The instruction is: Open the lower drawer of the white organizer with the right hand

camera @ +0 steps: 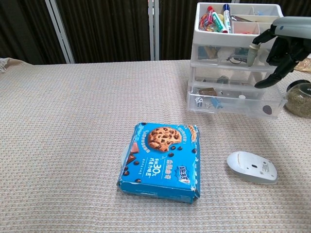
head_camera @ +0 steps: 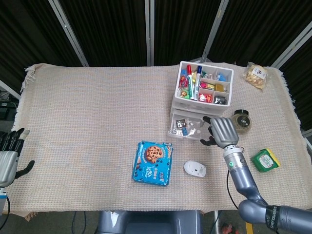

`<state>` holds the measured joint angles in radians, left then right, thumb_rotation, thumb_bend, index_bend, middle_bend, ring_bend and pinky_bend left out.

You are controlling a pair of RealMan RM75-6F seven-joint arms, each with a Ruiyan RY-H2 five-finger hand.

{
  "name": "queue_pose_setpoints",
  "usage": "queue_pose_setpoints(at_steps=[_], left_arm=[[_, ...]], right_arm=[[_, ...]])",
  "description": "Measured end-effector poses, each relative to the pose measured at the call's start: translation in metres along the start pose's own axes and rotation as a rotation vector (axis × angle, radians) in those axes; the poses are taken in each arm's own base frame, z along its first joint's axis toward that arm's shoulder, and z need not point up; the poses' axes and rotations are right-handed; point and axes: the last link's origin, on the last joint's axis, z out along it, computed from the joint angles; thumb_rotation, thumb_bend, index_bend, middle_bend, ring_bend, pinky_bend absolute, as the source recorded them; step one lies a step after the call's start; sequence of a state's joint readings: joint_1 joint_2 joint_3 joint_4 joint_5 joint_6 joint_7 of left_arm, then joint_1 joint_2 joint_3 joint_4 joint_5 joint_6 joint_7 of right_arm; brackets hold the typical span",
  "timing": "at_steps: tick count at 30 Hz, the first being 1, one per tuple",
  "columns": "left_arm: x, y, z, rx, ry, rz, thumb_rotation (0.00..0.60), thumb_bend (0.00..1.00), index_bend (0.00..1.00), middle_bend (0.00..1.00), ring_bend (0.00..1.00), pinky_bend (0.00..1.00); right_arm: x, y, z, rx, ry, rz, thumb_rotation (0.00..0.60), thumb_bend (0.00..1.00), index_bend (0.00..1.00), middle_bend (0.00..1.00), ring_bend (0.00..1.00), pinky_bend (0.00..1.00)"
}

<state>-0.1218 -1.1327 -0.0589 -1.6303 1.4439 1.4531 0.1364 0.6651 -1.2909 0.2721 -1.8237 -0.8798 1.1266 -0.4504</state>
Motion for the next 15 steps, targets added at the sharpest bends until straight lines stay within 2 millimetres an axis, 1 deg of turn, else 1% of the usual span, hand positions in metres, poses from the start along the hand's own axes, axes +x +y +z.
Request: queue_pose_setpoints(at_steps=[8, 15], left_arm=[[0.000, 0.000, 0.000, 0.000, 0.000, 0.000, 0.600, 0.31, 0.03, 0.00, 0.00, 0.00], [0.000, 0.000, 0.001, 0.003, 0.002, 0.003, 0.600, 0.32, 0.03, 0.00, 0.00, 0.00]], right_arm=[[-0.012, -0.004, 0.023, 0.094, -0.019, -0.176, 0.600, 0.00, 0.54, 1.00, 1.00, 0.66], [-0.017, -0.007, 0.035, 0.146, -0.065, -0.217, 0.600, 0.00, 0.54, 1.00, 1.00, 0.66]])
